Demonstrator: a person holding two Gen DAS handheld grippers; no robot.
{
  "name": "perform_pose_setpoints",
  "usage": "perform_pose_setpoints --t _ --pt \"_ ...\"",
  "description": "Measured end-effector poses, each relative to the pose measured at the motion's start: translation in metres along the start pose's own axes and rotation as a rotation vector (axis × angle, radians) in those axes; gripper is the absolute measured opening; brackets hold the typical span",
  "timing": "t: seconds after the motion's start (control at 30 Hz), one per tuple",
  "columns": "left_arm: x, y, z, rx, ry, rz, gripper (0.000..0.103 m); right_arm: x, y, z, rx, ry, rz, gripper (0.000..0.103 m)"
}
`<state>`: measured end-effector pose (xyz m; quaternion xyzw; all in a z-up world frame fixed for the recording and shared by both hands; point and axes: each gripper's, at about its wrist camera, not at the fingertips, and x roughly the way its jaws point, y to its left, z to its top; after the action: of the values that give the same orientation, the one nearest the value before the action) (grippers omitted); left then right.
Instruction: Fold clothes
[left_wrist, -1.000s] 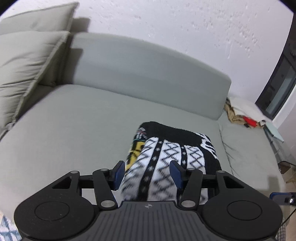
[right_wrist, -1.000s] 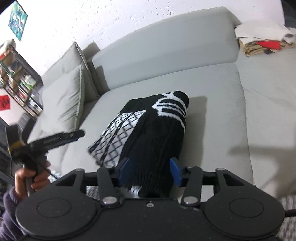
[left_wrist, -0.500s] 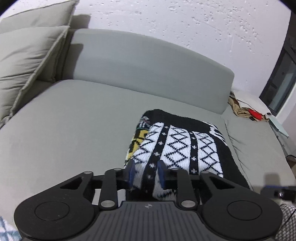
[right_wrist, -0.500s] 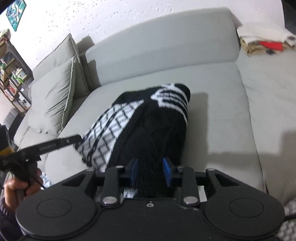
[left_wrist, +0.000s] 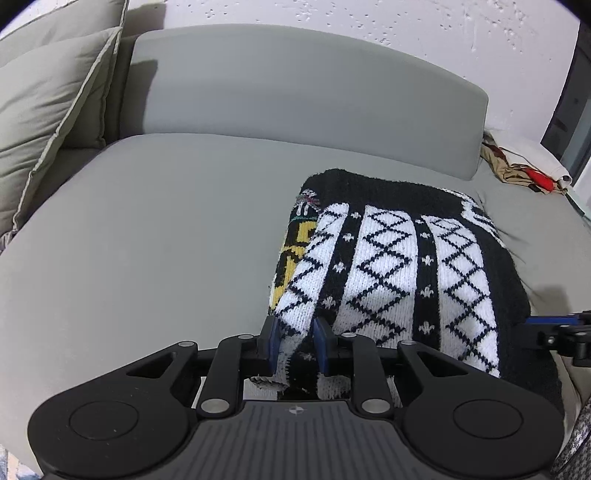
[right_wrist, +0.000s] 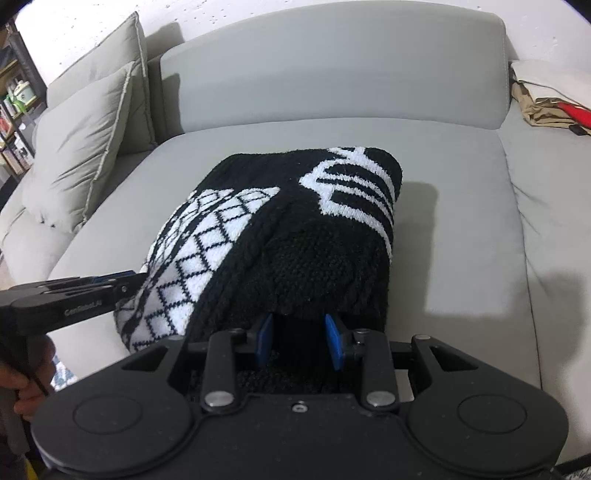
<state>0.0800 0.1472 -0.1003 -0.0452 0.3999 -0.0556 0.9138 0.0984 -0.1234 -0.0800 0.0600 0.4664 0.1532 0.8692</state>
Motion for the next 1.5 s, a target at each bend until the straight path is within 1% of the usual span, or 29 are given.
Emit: perform_pose_setpoints --t 0.1,0.13,0.17,0.2,0.27,0.3,0.37,0.4,0.47,0.53,0.63,0.7,0.73,0.77,0.83,0.87,0.97,1.03,1.07,1.1,1.2,1.3,1.37,1.4,1.47,1.5 --pt "-0.020 0.001 0.002 -0.005 -0.029 0.000 0.025 -0.019 -0.011 0.001 0.053 -0.007 0.045 0.032" --pt "-0.029 0.003 0.002 -0.005 -0.045 -0.006 0.027 -0.027 -0.015 0.001 0.075 -0.020 0.067 0.035" --pt "-0.038 0.002 0.003 -0.006 -0.066 -0.010 0.032 -0.035 -0.019 0.000 0.096 -0.033 0.089 0.040" --pt "-0.047 0.000 0.005 -0.005 -0.088 -0.014 0.033 -0.043 -0.023 0.000 0.117 -0.047 0.111 0.042" --pt "-0.061 -0.005 0.011 -0.002 -0.134 -0.032 0.034 -0.054 -0.030 0.003 0.140 -0.094 0.099 0.044" --pt "-0.064 -0.008 0.015 -0.005 -0.146 -0.041 0.035 -0.059 -0.034 0.005 0.151 -0.118 0.092 0.044" --pt "-0.064 -0.016 0.024 -0.003 -0.166 -0.056 0.035 -0.060 -0.044 0.011 0.212 -0.162 0.088 0.043" --pt "-0.060 -0.020 0.028 0.005 -0.169 -0.059 0.035 -0.058 -0.048 0.015 0.242 -0.179 0.078 0.042" --pt "-0.046 -0.029 0.036 0.022 -0.162 -0.057 0.034 -0.049 -0.054 0.022 0.282 -0.207 0.070 0.032" --pt "-0.028 -0.034 0.043 0.026 -0.144 -0.055 0.034 -0.037 -0.059 0.030 0.322 -0.225 0.073 0.032" --pt "0.000 -0.032 0.052 0.003 -0.118 -0.067 0.031 -0.013 -0.065 0.044 0.368 -0.230 0.086 0.032" --pt "0.019 -0.030 0.056 0.000 -0.097 -0.061 0.028 0.001 -0.062 0.053 0.365 -0.247 0.079 0.032" --pt "0.031 -0.029 0.056 0.005 -0.072 -0.047 0.027 0.007 -0.061 0.058 0.358 -0.254 0.070 0.031" --pt "0.041 -0.027 0.055 0.004 -0.042 -0.037 0.030 0.015 -0.059 0.063 0.347 -0.254 0.062 0.030" --pt "0.058 -0.019 0.050 -0.011 -0.006 -0.034 0.033 0.032 -0.058 0.074 0.334 -0.235 0.053 0.027" --pt "0.061 -0.016 0.048 -0.020 -0.007 -0.036 0.036 0.043 -0.057 0.078 0.324 -0.207 0.040 0.025" --pt "0.069 -0.007 0.043 -0.063 0.000 -0.056 0.041 0.073 -0.052 0.083 0.276 -0.135 -0.028 0.025" --pt "0.075 -0.004 0.040 -0.084 0.001 -0.061 0.042 0.092 -0.048 0.084 0.229 -0.089 -0.077 0.025" --pt "0.075 -0.005 0.040 -0.086 -0.002 -0.060 0.042 0.098 -0.048 0.084 0.216 -0.080 -0.089 0.025" --pt "0.074 -0.006 0.040 -0.084 -0.003 -0.057 0.042 0.099 -0.048 0.084 0.215 -0.076 -0.092 0.025" --pt "0.069 -0.011 0.044 -0.077 0.006 -0.045 0.043 0.089 -0.054 0.084 0.230 -0.078 -0.057 0.025" --pt "0.048 -0.012 0.046 -0.094 0.011 -0.036 0.044 0.057 -0.064 0.078 0.300 -0.094 -0.002 0.035" --pt "0.026 -0.011 0.043 -0.125 0.005 -0.054 0.045 0.030 -0.067 0.069 0.311 -0.080 0.019 0.051" --pt "0.012 -0.010 0.040 -0.134 -0.004 -0.066 0.047 0.014 -0.067 0.062 0.304 -0.087 0.038 0.055" --pt "-0.012 -0.006 0.033 -0.153 -0.024 -0.088 0.059 -0.017 -0.070 0.046 0.283 -0.096 0.059 0.072" --pt "-0.025 -0.003 0.029 -0.164 -0.034 -0.097 0.063 -0.033 -0.072 0.038 0.272 -0.101 0.069 0.075"
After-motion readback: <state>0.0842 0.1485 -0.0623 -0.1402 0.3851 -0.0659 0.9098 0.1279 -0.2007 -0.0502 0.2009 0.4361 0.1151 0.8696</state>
